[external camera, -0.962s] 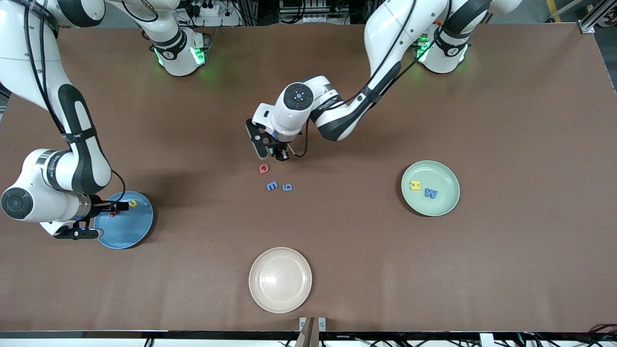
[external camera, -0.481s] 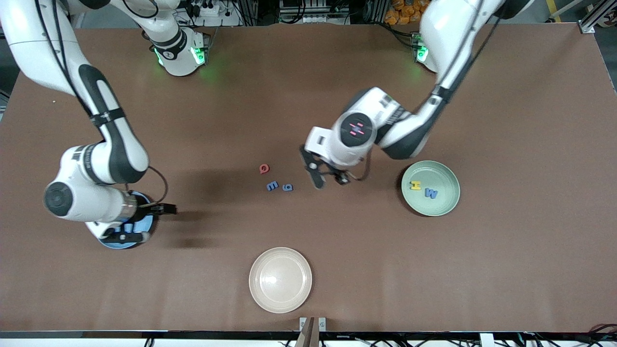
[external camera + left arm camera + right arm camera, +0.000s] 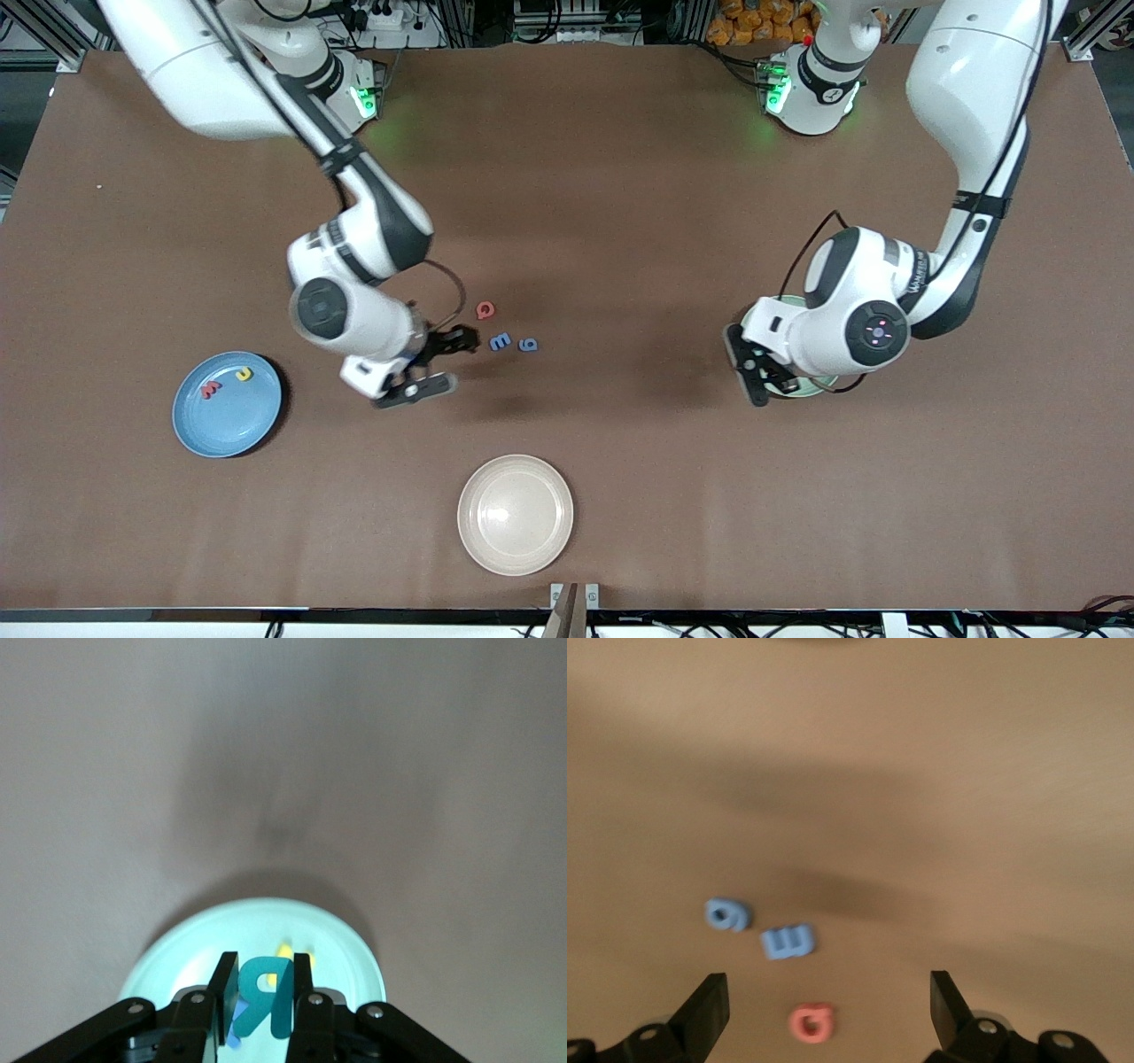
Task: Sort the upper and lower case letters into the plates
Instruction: 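Lower the R onto the green plate while the right gripper lowers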
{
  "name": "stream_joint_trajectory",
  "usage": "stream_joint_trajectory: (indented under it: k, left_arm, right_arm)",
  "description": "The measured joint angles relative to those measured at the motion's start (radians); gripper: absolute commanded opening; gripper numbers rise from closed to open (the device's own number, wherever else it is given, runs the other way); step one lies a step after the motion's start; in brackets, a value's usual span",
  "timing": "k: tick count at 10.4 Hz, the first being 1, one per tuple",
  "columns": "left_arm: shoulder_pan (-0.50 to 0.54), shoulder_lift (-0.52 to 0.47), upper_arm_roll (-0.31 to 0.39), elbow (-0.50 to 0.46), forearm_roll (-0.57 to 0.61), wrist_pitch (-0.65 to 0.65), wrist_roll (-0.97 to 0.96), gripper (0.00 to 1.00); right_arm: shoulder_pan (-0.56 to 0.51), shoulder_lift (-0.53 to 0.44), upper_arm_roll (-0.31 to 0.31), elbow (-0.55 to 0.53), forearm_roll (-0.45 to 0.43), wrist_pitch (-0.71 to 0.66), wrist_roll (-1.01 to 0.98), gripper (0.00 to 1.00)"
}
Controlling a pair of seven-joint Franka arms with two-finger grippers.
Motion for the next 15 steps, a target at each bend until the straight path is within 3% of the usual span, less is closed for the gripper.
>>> stream_joint_trajectory:
  k: [3, 4, 5, 6, 9, 11, 15]
  left_arm:
    - [0.053, -0.140, 0.000, -0.303, 0.015, 0.189, 0.000, 0.15]
    - [0.065, -0.173, 0.000, -0.375, 0.015, 0.241, 0.000, 0.39]
    - [0.076, -0.189, 0.000, -0.418, 0.015, 0.276, 0.000, 0.78]
    - [0.088, -0.194, 0.000, -0.435, 0.015, 0.290, 0.000, 1.00]
    - [0.138, -0.197, 0.000, -0.439, 0.015, 0.310, -0.001, 1.00]
    - [0.144, -0.200, -0.009, -0.438, 0.015, 0.317, -0.033, 1.00]
    - [0.106, -0.202, -0.167, -0.390, 0.015, 0.322, -0.362, 1.00]
  right_arm:
    - [0.036, 0.003, -0.010, -0.157, -0.011, 0.189, 0.004, 1.00]
    - [0.058, 0.005, -0.032, -0.170, -0.021, 0.197, 0.006, 1.00]
    - [0.093, 0.005, -0.062, -0.171, -0.023, 0.198, 0.009, 1.00]
    - [0.134, 0.005, -0.095, -0.171, -0.023, 0.199, 0.018, 1.00]
    - [0.273, 0.012, -0.213, -0.156, -0.024, 0.211, 0.039, 1.00]
    - [0.289, 0.030, -0.229, -0.134, -0.024, 0.213, 0.042, 1.00]
    - [0.290, 0.059, -0.233, -0.113, -0.025, 0.239, 0.042, 1.00]
